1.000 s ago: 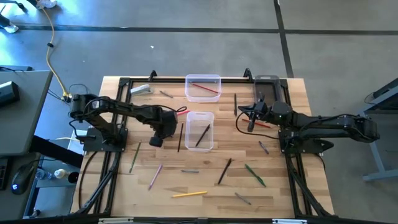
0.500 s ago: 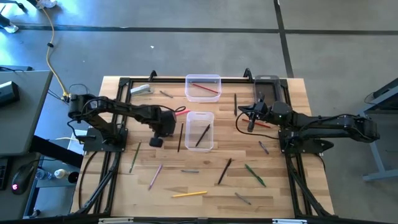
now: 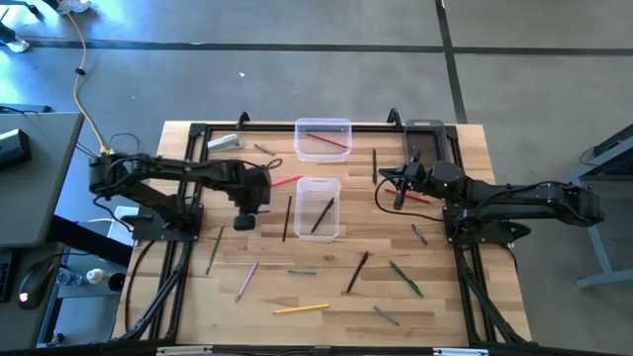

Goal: Sort crayons/erasers/pens/pencils in bins
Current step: Put the left blue crayon into the transparent black bin

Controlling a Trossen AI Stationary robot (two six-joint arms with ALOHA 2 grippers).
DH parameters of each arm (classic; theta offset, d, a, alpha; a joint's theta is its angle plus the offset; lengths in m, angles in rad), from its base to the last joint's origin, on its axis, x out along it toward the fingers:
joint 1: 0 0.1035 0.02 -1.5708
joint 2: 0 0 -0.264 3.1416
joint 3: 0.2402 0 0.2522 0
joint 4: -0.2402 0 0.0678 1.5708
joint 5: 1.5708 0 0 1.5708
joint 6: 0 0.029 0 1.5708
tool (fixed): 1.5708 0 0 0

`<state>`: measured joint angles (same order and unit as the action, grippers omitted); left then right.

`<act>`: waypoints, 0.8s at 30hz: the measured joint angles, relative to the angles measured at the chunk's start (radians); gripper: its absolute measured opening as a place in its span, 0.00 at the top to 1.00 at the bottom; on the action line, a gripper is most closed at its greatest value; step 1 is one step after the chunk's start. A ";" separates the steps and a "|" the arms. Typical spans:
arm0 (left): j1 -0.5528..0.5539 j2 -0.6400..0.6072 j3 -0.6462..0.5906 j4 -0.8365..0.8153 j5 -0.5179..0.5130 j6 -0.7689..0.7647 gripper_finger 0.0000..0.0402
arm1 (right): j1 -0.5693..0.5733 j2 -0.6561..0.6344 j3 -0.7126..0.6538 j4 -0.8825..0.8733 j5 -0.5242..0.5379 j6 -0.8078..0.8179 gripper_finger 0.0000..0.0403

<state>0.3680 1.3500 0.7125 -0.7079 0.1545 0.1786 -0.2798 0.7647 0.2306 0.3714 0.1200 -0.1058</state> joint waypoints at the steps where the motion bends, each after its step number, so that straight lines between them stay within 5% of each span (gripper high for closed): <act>1: 0.010 -0.017 0.000 0.018 0.015 -0.012 0.99 | 0.000 0.000 0.000 -0.001 0.000 0.003 1.00; 13: 0.121 -0.089 0.001 0.450 0.328 -0.196 0.99 | 0.000 0.044 0.000 0.059 -0.063 0.187 1.00; 19: 0.127 -0.089 0.002 0.731 0.364 -0.372 0.99 | 0.001 0.181 0.000 0.255 -0.152 0.317 0.97; 24: 0.114 -0.071 0.003 0.959 0.357 -0.490 0.99 | 0.002 0.329 0.004 0.467 -0.201 0.410 0.81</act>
<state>0.4820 1.2786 0.7154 0.2511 0.5112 -0.3112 -0.2783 1.0936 0.2348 0.8383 -0.0815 0.3042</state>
